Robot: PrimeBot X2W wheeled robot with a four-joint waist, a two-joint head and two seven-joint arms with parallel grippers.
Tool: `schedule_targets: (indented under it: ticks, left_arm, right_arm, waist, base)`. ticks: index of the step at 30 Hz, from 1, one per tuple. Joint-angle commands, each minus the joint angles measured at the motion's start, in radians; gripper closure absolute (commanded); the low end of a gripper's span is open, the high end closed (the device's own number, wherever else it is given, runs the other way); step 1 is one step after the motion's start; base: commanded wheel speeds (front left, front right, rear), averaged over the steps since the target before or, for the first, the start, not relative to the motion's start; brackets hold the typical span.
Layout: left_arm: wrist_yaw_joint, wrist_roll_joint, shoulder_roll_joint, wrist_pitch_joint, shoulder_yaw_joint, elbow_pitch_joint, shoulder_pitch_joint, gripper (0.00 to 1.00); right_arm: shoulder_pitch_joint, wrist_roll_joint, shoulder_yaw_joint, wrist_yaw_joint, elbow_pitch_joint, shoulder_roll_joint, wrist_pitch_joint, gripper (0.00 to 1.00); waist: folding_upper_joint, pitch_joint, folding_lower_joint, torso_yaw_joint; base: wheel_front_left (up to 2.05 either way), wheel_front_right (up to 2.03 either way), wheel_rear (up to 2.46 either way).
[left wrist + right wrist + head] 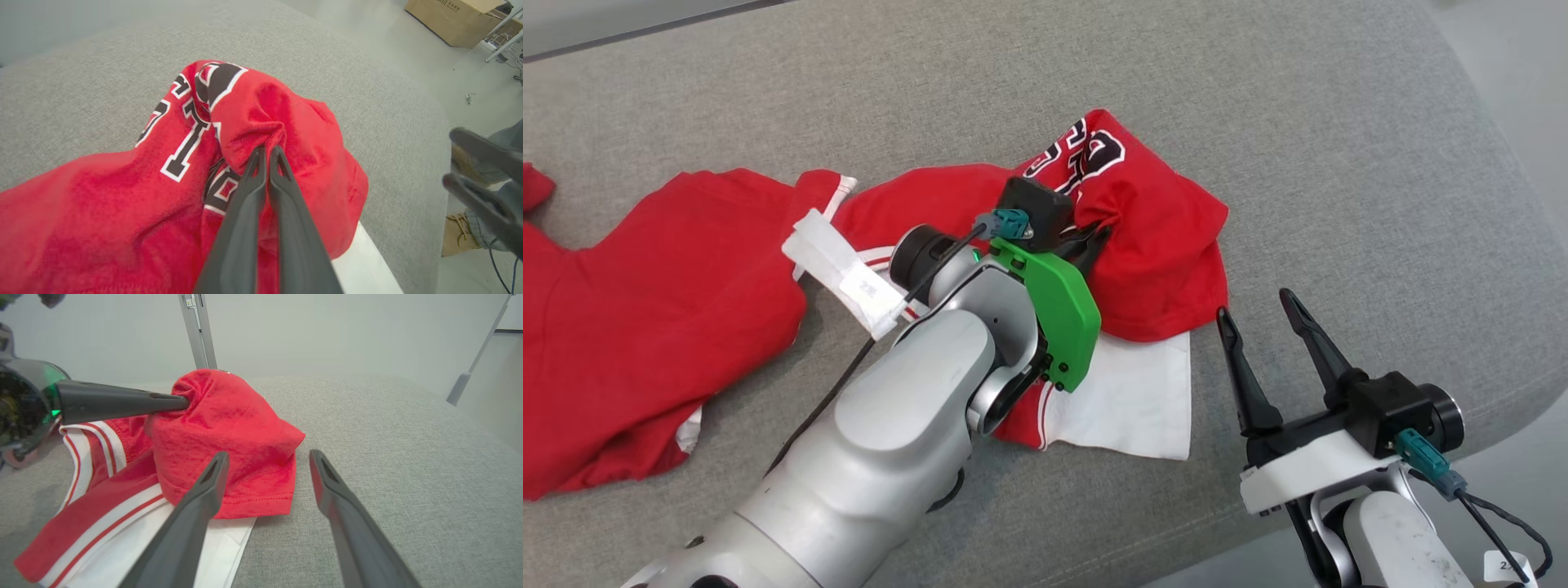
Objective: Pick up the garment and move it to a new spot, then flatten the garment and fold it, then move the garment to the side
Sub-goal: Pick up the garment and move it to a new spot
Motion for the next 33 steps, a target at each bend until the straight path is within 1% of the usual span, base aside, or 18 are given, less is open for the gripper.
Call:
schedule_targets:
  ticks: [1, 3, 4, 7, 10, 13, 16, 19, 22, 23, 25, 27, 33]
  left_arm:
    - [-0.007, -0.002, -0.002, -0.01, 0.0, 0.006, 0.011, 1.0]
    - [-0.008, 0.003, -0.003, -0.029, -0.002, 0.013, 0.011, 0.52]
    - [-0.003, 0.008, -0.003, -0.04, -0.001, 0.011, 0.01, 0.0]
    - [0.015, 0.013, 0.016, -0.074, 0.014, -0.021, 0.016, 0.0]
    - [0.037, 0.013, 0.067, -0.089, 0.031, -0.08, 0.044, 0.0]
    - [0.07, 0.016, 0.145, -0.073, 0.046, -0.154, 0.078, 0.0]
    - [0.11, 0.015, 0.244, -0.04, 0.063, -0.212, 0.125, 0.0]
    - [0.149, 0.009, 0.338, -0.003, 0.081, -0.246, 0.165, 0.0]
    - [0.184, -0.005, 0.41, 0.034, 0.098, -0.262, 0.204, 0.0]
    - [0.184, -0.005, 0.41, 0.034, 0.098, -0.262, 0.204, 0.0]
    - [0.198, -0.018, 0.442, 0.063, 0.102, -0.261, 0.224, 0.0]
    - [0.198, -0.025, 0.466, 0.087, 0.1, -0.25, 0.234, 0.0]
    - [0.166, -0.033, 0.479, 0.127, 0.079, -0.196, 0.231, 0.0]
  right_arm:
    - [0.002, -0.009, -0.003, -0.001, 0.001, 0.0, -0.004, 0.0]
    - [0.007, -0.019, -0.009, -0.001, 0.004, 0.0, -0.004, 0.0]
    - [0.009, -0.023, -0.013, -0.001, 0.005, 0.0, -0.004, 0.0]
    - [0.02, -0.032, -0.02, -0.001, 0.008, -0.001, -0.004, 0.0]
    - [0.038, -0.041, -0.031, -0.001, 0.011, -0.001, -0.004, 0.0]
    - [0.064, -0.052, -0.044, -0.001, 0.013, -0.001, -0.004, 0.0]
    - [0.087, -0.061, -0.053, -0.001, 0.013, -0.001, -0.004, 0.0]
    - [0.106, -0.069, -0.055, -0.001, 0.011, -0.001, -0.004, 0.0]
    - [0.115, -0.074, -0.058, -0.001, 0.009, -0.001, -0.004, 0.0]
    - [0.115, -0.074, -0.058, -0.001, 0.009, -0.001, -0.004, 0.0]
    - [0.117, -0.079, -0.059, -0.001, 0.007, -0.001, -0.004, 0.0]
    - [0.109, -0.083, -0.053, -0.001, 0.006, -0.001, -0.004, 0.0]
    - [0.083, -0.079, -0.044, -0.001, 0.005, -0.001, -0.004, 0.0]
  waist:
    - [0.0, -0.011, 0.0, 0.02]
    - [0.0, -0.02, 0.0, 0.038]
    - [0.0, -0.027, 0.0, 0.047]
    - [0.0, -0.053, 0.0, 0.068]
    - [0.0, -0.087, 0.0, 0.087]
    - [0.0, -0.119, 0.0, 0.107]
    - [0.0, -0.142, 0.0, 0.123]
    - [0.0, -0.154, 0.0, 0.137]
    - [0.0, -0.154, 0.0, 0.15]
    - [0.0, -0.154, 0.0, 0.15]
    - [0.0, -0.149, 0.0, 0.159]
    - [0.0, -0.138, 0.0, 0.163]
    - [0.0, -0.106, 0.0, 0.162]
  base:
    - [0.0, 0.0, 0.0]
    - [0.0, 0.0, 0.0]
    - [0.0, 0.0, 0.0]
    - [0.0, 0.0, 0.0]
    - [0.0, 0.0, 0.0]
    - [0.0, 0.0, 0.0]
    - [0.0, 0.0, 0.0]
    - [0.0, 0.0, 0.0]
    - [0.0, 0.0, 0.0]
    - [0.0, 0.0, 0.0]
    - [0.0, 0.0, 0.0]
    - [0.0, 0.0, 0.0]
    - [0.0, 0.0, 0.0]
